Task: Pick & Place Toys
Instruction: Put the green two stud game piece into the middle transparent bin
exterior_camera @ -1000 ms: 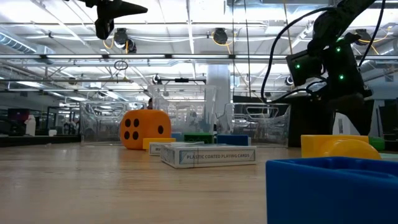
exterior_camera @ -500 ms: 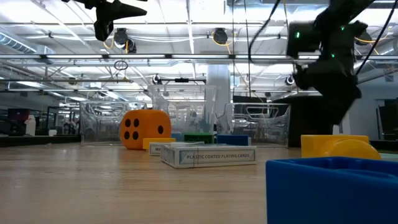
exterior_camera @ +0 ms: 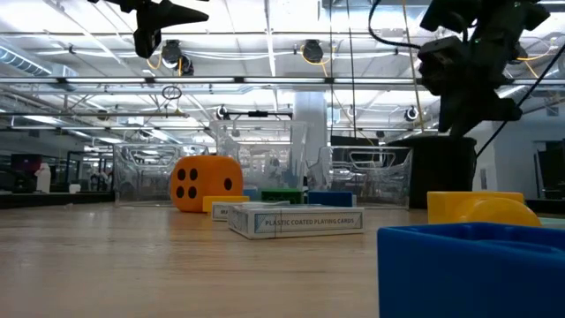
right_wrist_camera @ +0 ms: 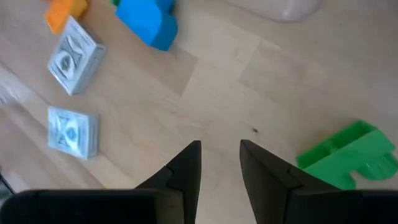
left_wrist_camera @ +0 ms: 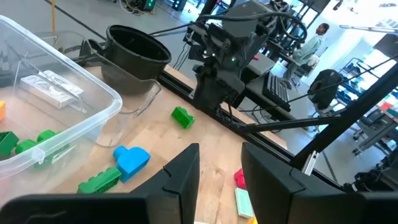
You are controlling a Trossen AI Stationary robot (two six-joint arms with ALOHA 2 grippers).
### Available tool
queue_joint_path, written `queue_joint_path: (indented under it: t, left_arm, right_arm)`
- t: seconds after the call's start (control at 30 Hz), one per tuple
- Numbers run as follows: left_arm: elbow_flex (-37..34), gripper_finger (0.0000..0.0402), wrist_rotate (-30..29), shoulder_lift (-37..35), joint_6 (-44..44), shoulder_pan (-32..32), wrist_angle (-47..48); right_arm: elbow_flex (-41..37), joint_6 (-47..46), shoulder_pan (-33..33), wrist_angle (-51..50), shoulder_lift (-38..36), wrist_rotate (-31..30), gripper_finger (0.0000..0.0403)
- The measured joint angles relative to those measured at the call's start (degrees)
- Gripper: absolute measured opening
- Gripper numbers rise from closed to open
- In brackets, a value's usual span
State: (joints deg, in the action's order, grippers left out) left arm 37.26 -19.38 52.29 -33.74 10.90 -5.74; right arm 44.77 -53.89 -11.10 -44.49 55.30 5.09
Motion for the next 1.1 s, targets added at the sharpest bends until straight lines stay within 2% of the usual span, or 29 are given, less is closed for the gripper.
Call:
queue_joint_path:
  t: [0.17,0.27,0.43,0.67,0.77,0.93,1.1]
  left_arm:
    - [0.0,0.0122,0.0,0.0,-0.2,0.0,0.0]
    - [0.0,0.0122,0.0,0.0,-0.7,0.0,0.0]
    - [0.0,0.0122,0.0,0.0,-0.6,0.0,0.0]
    - [0.0,0.0122,0.0,0.0,0.9,0.0,0.0]
    - [0.0,0.0122,-0.1,0.0,1.8,0.0,0.0]
    - [0.0,0.0122,-0.1,0.0,2.0,0.0,0.0]
    - [0.0,0.0122,-0.2,0.0,2.4,0.0,0.0]
  right_arm:
    - [0.0,-5.1,0.0,-0.9,-4.4,-3.7,0.0105]
    - [0.0,-7.9,0.0,-5.4,-6.9,-6.0,0.0099]
    - [0.0,-12.6,2.7,-13.8,-8.5,-6.8,0.0065]
    - [0.0,-16.1,8.1,-13.4,-8.4,-14.0,0.0011]
    - [0.0,-15.9,8.2,-13.7,-8.5,-14.2,0.0002]
    - [0.0,-15.9,8.2,-13.7,-8.6,-12.7,0.0019]
    - [-0.2,-17.2,8.2,-13.6,-8.6,-12.4,0.0070]
